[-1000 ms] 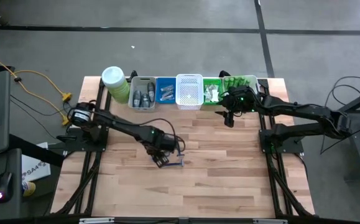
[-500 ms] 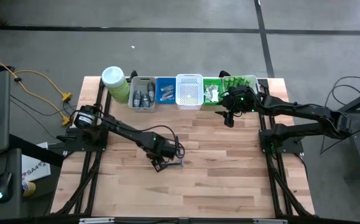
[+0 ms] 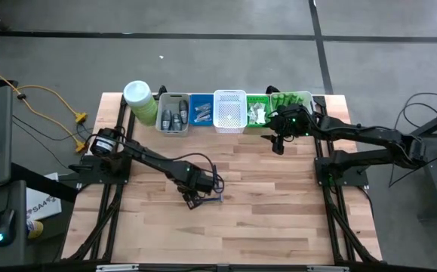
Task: Pick & Place Travel size toiletries
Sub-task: Put the top left blue razor into the left white bin
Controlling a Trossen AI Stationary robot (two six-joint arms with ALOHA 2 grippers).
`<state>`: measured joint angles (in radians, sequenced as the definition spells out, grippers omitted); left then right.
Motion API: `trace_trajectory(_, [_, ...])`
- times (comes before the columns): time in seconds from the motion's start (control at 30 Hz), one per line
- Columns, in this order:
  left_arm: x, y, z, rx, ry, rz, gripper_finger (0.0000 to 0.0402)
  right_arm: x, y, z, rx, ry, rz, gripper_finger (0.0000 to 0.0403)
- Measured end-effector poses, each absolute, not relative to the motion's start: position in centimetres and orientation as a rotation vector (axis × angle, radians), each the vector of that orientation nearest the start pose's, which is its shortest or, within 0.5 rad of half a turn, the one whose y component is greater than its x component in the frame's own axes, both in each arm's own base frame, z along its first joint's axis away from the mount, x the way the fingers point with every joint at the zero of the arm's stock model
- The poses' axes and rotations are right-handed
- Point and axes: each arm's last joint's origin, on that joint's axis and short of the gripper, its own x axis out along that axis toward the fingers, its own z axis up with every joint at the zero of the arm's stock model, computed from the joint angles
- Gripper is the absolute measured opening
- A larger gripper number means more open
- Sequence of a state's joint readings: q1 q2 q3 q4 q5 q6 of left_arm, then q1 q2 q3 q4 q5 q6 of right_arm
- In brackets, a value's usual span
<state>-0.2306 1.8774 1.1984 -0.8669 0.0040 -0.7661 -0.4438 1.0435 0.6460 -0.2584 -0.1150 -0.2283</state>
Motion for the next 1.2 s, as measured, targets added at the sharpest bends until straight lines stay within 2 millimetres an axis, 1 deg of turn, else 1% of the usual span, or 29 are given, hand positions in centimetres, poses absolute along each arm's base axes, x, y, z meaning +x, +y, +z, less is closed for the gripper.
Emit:
trace_trajectory(0.3, [32.0, -7.57, 14.97, -0.423, 1.545, 0.378, 0.0106, 19.36, -8.84, 23.33, -0.037, 0.664, -0.243, 0.0193])
trace_trajectory(0.63, [31.92, -7.55, 14.94, -0.413, 1.554, 0.373, 0.0038, 19.36, -8.83, 23.32, -0.016, 0.662, -0.249, 0.0193])
trace_trajectory(0.77, [31.92, -7.54, 14.94, -0.409, 1.553, 0.373, 0.0014, 19.38, -8.76, 23.33, -0.007, 0.656, -0.225, 0.0193])
trace_trajectory(0.97, [31.89, -7.52, 14.95, -0.389, 1.554, 0.368, 0.0, 19.52, -8.44, 23.33, -0.014, 0.657, -0.212, 0.0193])
trace_trajectory(1.2, [32.44, -7.63, 15.59, -0.362, 1.537, 0.339, 0.0001, 19.73, -7.97, 23.33, -0.027, 0.657, -0.191, 0.0193])
